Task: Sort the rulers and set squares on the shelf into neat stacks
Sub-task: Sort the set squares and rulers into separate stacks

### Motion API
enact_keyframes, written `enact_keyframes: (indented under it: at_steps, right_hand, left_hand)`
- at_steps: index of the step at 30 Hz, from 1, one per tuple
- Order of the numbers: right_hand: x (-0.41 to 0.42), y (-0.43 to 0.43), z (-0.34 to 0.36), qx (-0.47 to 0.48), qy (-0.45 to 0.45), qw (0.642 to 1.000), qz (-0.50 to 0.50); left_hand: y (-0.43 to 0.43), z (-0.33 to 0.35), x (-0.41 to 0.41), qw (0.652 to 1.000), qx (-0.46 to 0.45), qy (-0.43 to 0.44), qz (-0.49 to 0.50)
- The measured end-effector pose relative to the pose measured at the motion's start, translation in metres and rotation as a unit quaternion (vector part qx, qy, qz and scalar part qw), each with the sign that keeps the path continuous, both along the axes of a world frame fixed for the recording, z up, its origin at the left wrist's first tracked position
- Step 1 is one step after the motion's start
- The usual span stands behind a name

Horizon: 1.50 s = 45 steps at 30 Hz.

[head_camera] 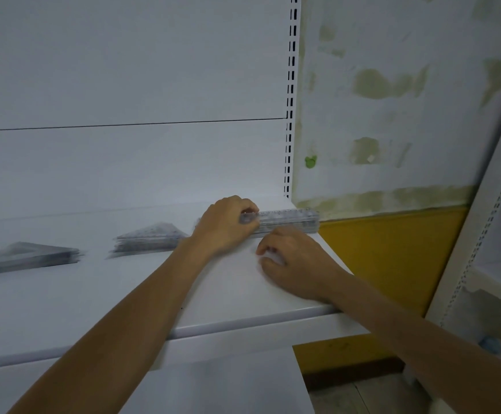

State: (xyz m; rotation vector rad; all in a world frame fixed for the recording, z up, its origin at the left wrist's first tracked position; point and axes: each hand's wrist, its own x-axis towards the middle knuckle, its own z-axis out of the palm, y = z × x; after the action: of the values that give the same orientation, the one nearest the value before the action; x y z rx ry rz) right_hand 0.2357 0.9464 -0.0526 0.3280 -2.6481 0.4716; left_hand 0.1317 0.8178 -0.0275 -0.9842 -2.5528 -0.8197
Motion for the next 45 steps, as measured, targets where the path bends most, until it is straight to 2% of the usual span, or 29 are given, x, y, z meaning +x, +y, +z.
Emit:
enact_keyframes:
  at_steps: [5,9,13,15,22,31,37,45]
  right_hand:
    - [0.001,0.001,0.000,-0.002,-0.006,1.000,-0.002]
    - [0.005,-0.001,0.004,-0.008,-0.034,0.999,-0.003]
    - [0.007,-0.007,0.016,-0.114,-0.042,0.992,-0.036]
    - [-0.001,-0.023,0.026,-0.114,-0.013,0.993,-0.030]
    - [-0.048,-0.172,0.066,-0.166,0.046,0.979,0.109]
    - [-0.066,-0.419,0.058,-0.148,-0.029,0.958,0.242]
    - [-0.068,-0.517,0.033,-0.124,-0.054,0.955,0.262]
    - [-0.087,-0.565,0.021,-0.100,-0.081,0.964,0.233]
  left_hand:
    - [-0.001,-0.001,0.000,0.998,-0.035,0.047,0.005]
    - [-0.009,0.006,0.005,0.995,-0.028,0.096,-0.002]
    - [-0.042,0.022,0.014,0.996,-0.006,0.086,0.001]
    - [-0.077,0.031,0.016,0.997,0.012,0.074,0.022]
    - [-0.268,0.037,0.047,0.986,0.022,0.049,0.157]
    - [-0.502,0.018,0.105,0.952,0.053,0.021,0.301]
    - [-0.594,0.000,0.121,0.948,0.036,0.002,0.316]
    - [-0.656,-0.023,0.105,0.946,0.056,-0.009,0.318]
